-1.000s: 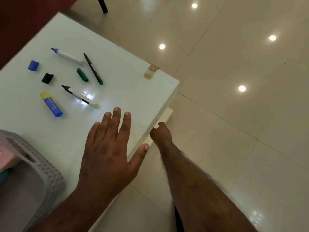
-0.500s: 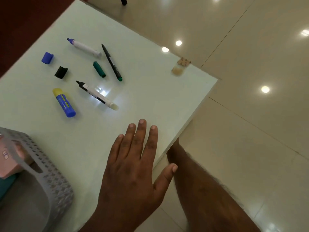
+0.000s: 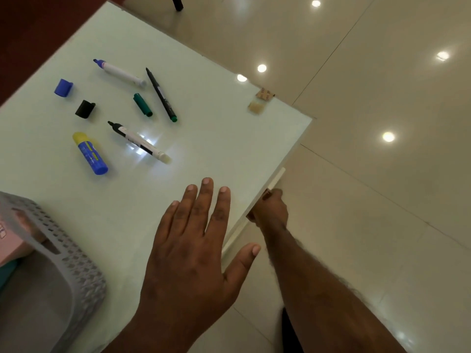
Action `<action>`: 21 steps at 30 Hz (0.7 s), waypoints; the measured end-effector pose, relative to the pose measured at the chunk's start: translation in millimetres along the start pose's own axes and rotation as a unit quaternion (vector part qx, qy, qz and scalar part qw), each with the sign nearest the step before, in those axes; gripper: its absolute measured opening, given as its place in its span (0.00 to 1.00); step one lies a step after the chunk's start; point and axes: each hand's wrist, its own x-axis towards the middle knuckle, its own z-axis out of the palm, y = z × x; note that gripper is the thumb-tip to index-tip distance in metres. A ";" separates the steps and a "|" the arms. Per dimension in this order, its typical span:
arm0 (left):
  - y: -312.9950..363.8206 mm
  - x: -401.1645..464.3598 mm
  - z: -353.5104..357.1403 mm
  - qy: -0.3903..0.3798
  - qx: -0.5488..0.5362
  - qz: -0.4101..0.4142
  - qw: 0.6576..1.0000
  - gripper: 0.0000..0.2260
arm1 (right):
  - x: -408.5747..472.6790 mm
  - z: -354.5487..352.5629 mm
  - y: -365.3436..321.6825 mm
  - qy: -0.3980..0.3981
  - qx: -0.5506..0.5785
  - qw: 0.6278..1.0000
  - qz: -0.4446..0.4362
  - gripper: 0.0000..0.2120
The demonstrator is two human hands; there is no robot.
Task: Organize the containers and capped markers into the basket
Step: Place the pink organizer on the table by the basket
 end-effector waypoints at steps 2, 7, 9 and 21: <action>3.1 -1.5 -5.6 -0.001 0.003 0.001 1.000 0.36 | -2.2 -21.0 21.3 0.031 -0.018 0.999 0.015 0.22; 15.3 -8.0 -29.4 -0.003 0.006 0.005 1.000 0.36 | -36.0 -89.9 39.1 0.080 -0.054 0.995 0.030 0.22; 19.4 -10.6 -42.8 -0.005 0.013 0.011 1.000 0.36 | -54.9 -114.1 33.6 0.096 -0.054 0.994 0.024 0.21; 14.6 -56.5 -139.1 0.023 -0.022 -0.016 0.999 0.38 | -195.5 -205.0 -57.5 0.269 0.015 0.958 -0.093 0.22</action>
